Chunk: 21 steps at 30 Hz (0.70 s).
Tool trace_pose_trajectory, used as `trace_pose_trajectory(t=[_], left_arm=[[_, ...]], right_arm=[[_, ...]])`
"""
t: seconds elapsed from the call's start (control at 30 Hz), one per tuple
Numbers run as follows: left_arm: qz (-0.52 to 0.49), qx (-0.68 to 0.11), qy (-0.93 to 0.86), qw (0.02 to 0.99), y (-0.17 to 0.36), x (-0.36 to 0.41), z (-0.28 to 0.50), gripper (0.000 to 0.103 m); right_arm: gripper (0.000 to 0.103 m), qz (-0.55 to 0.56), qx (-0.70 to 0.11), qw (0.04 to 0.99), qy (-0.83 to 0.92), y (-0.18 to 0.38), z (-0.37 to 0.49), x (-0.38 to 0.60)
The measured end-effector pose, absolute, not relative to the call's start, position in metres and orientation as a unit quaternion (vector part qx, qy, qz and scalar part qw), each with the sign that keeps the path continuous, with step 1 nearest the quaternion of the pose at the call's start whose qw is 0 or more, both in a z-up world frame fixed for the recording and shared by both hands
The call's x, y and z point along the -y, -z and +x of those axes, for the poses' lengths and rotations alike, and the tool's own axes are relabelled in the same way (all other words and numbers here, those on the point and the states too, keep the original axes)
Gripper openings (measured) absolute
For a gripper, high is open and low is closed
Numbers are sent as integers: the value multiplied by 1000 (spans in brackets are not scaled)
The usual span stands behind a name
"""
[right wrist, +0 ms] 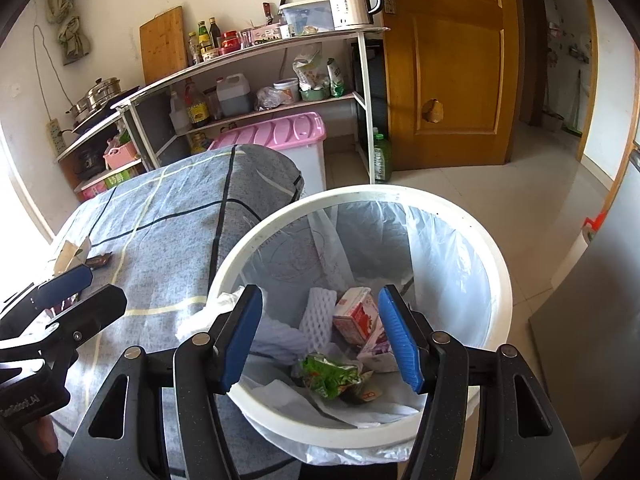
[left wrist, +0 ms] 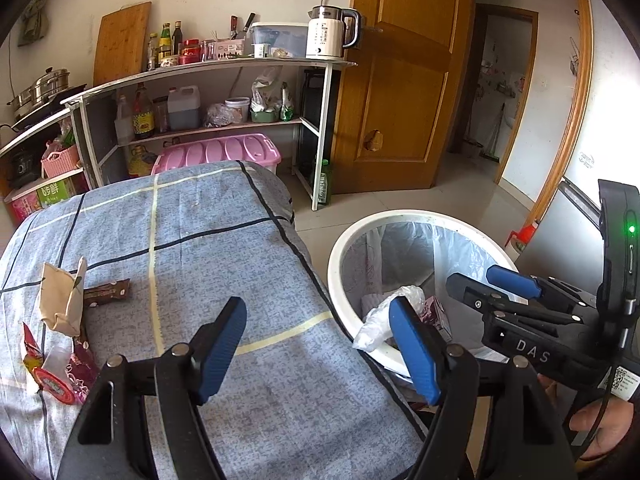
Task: Collect trash
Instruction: 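Move both open grippers back over the remaining wrappers on the table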
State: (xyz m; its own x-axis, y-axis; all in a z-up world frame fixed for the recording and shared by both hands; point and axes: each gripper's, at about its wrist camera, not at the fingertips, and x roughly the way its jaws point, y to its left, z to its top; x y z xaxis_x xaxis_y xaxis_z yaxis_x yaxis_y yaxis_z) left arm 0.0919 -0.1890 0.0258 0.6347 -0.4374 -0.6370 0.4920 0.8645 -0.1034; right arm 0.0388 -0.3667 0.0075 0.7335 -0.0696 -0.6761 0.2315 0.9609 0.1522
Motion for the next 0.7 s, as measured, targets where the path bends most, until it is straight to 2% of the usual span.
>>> trace_pose_trajectory(t=[0.7], left_arm=[[-8,-337,144,931,-21,65,87,76]], right_arm=[[61,98,-337,936,-26,-18,70,262]])
